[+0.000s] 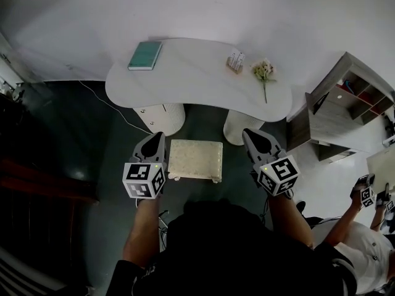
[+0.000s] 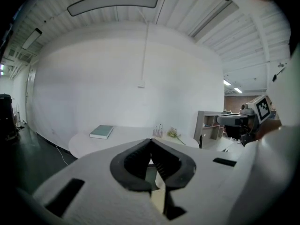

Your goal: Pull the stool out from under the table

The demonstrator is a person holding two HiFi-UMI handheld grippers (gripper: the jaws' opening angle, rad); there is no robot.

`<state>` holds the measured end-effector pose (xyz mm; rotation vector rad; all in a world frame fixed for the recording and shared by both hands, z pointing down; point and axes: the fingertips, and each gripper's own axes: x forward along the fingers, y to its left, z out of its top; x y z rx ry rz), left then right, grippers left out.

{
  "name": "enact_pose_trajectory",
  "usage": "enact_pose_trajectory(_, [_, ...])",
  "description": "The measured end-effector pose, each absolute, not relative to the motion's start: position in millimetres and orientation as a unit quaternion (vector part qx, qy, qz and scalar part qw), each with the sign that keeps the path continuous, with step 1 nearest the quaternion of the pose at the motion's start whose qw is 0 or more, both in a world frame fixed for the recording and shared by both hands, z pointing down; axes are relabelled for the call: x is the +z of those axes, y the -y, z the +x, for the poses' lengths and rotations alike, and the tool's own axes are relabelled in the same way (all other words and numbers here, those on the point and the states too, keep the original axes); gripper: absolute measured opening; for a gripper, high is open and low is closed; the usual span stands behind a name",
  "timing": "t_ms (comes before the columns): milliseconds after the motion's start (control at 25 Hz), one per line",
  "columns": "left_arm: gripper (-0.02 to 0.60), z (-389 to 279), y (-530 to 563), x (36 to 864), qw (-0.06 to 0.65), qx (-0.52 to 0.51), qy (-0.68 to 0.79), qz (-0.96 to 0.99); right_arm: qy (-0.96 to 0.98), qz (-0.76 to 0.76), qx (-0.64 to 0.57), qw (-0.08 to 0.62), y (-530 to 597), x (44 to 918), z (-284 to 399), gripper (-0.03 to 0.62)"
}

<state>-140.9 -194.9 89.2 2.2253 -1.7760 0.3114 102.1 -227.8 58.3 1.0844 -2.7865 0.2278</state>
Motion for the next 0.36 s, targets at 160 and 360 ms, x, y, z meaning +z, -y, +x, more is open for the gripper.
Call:
enact_pose_trajectory(160, [0.006,-144,187,90,0.139,0.107,0.614,0.77,0.929,0.356,0.072,0.073,221,54,95,0.003])
enact_pose_trajectory(360, [0.006,-147,175,79,0.127,0.077,0.59,0.794,0.93,0.35,0.073,0.082,211,57,82,0.003])
